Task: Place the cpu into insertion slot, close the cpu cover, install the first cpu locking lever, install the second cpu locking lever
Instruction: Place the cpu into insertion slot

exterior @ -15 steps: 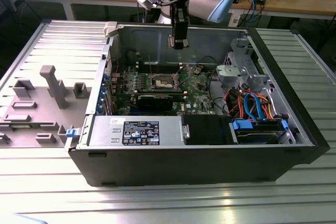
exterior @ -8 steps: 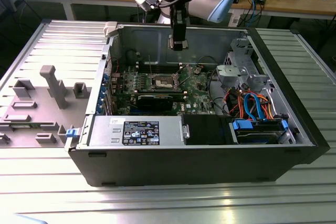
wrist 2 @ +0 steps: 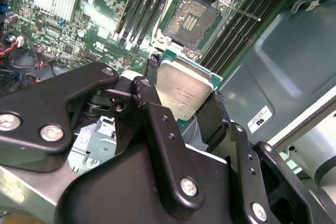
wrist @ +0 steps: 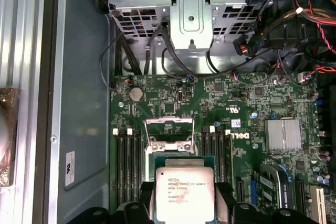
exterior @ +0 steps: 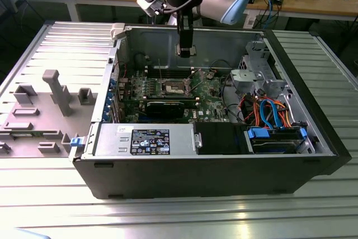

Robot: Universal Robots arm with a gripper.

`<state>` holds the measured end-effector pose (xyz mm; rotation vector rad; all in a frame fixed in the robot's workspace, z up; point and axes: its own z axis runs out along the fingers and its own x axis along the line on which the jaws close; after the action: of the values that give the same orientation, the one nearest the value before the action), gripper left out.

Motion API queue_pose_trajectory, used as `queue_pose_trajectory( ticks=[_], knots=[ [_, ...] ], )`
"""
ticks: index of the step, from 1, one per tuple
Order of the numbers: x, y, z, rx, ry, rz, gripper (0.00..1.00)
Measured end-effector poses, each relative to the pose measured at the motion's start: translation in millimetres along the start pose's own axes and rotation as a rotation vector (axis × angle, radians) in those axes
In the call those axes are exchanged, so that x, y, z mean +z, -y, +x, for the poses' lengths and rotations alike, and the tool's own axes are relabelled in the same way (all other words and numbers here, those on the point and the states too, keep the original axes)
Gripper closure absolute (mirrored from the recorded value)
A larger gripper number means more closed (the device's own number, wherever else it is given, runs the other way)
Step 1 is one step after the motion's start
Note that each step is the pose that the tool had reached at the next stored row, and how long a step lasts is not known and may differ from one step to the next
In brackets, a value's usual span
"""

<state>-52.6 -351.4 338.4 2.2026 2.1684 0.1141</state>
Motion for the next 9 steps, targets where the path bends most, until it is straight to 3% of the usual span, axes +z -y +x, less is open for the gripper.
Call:
queue_pose_trajectory(
  ticks=[3, 9],
  knots=[
    [6.0, 0.9, -0.1, 0.0, 0.0005, 0.0009, 0.46],
    [6.6, 1.7, -0.1, 0.0, 0.0003, 0.0008, 0.46]
  ],
)
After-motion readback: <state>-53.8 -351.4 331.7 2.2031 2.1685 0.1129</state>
